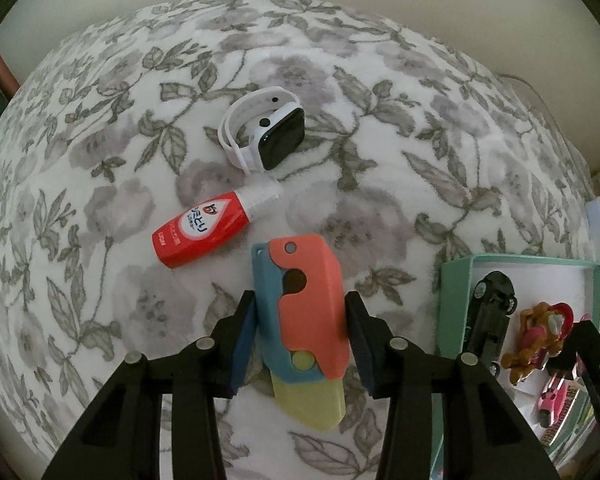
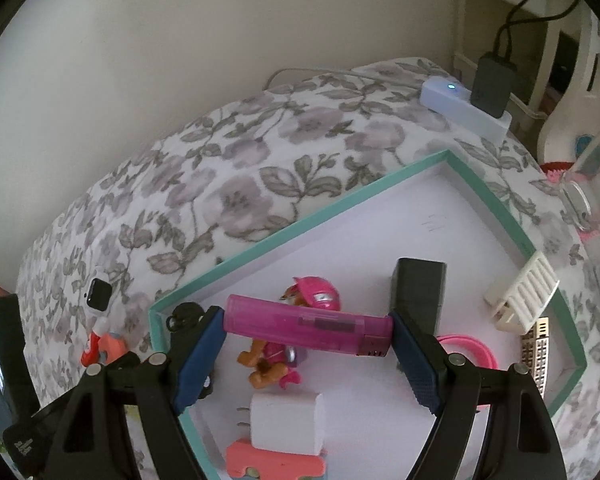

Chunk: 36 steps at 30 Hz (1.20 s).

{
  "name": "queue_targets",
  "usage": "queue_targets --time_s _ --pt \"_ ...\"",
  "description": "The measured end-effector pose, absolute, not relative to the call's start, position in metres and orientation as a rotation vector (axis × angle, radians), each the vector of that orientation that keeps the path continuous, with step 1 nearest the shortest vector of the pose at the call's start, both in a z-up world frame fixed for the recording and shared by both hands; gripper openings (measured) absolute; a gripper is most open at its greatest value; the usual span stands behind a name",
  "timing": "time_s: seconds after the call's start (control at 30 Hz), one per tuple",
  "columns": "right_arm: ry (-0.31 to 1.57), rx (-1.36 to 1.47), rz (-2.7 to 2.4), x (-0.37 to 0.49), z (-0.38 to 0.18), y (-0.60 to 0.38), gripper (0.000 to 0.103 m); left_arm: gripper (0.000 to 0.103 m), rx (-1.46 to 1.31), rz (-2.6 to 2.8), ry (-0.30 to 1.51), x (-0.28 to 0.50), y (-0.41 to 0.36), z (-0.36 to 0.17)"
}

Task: Organize rigid objects
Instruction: 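Carry the pink lighter over the tray with the right tool while the left tool grasps the folding toy, then lower the lighter and folding toy into the tray and open both tools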

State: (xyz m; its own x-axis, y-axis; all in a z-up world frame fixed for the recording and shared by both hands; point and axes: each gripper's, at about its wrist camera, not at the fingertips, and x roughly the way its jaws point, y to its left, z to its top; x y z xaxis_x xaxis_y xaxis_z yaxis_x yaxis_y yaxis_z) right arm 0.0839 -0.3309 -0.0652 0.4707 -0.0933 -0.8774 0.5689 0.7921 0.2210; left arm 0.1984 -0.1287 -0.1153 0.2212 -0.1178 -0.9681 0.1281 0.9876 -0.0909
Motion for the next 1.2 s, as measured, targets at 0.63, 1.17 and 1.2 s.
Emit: queue_targets --time_s 0.63,1.17,1.2 --pt "0.99 0.583 -0.458 0.068 -0.065 -0.364 0.084 0.045 -0.035 -0.327 1.199 0.173 -0.149 -0.029" --pt "0.971 0.601 -0.461 0.054 -0.053 -0.386 0.084 0.046 0.056 -0.493 1.263 0.139 -0.219 -0.044" --pt "0.973 0.599 -0.463 0.054 -0.053 -0.385 0.084 0.046 0.064 -0.494 1.266 0.137 -0.222 -0.046"
